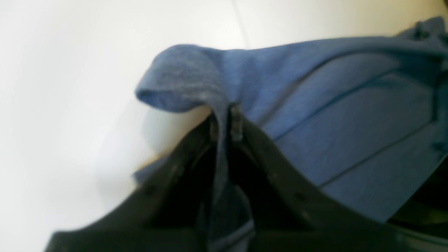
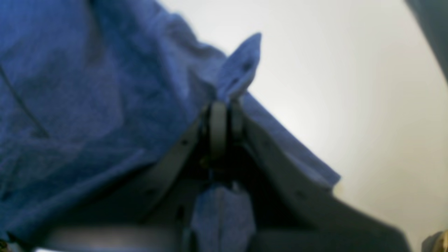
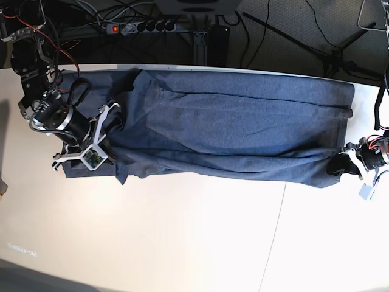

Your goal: Fold the T-shirt properly

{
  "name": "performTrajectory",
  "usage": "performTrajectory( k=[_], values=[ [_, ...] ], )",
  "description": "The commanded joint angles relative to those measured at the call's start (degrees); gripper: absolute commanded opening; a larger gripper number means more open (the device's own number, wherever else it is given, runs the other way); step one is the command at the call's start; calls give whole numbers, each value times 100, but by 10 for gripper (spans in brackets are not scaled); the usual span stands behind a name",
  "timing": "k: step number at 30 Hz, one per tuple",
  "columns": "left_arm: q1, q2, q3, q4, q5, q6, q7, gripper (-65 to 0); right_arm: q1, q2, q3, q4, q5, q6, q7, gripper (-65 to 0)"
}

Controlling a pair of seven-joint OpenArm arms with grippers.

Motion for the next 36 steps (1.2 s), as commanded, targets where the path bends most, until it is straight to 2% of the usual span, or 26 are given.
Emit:
performTrajectory(
  k=[1,8,19,22,27,29,33,35,36],
  values=[
    [-48,-195,-39,149,-76,-95,-136,-650,-42,101,166,142,20,435,109,-650],
    [494,-514,-155,938,109,-95,-275,-650,-841,98,776,870,140,435,109,-650],
    [981,-542,-160,1558,133,-95,-227,-650,-1508,94,1102,1250,133,435,46,-650],
    [1038,-540,-160,1558,111,-95,-57,-650,-1502,96,1102,1198,133,435,-98,-650],
    [1043,-542,-160,1558,-105,-95,623,-650,-1504,92,1102,997,140,433,-151,-650],
    [1054,-540,-160,1558,-223,-95,734,-594,-1504,81,1102,938,142,433,-151,-650],
    [1054,-542,-157,1558,-236,-95,892,-395,-1502,83,1102,811,310,433,-151,-642],
    [1051,-542,-160,1558,-234,-95,894,-342,-1502,81,1102,750,334,433,-151,-483],
    [1049,-542,-160,1558,-219,-95,887,-340,-1502,81,1102,721,393,433,-151,-402]
  ],
)
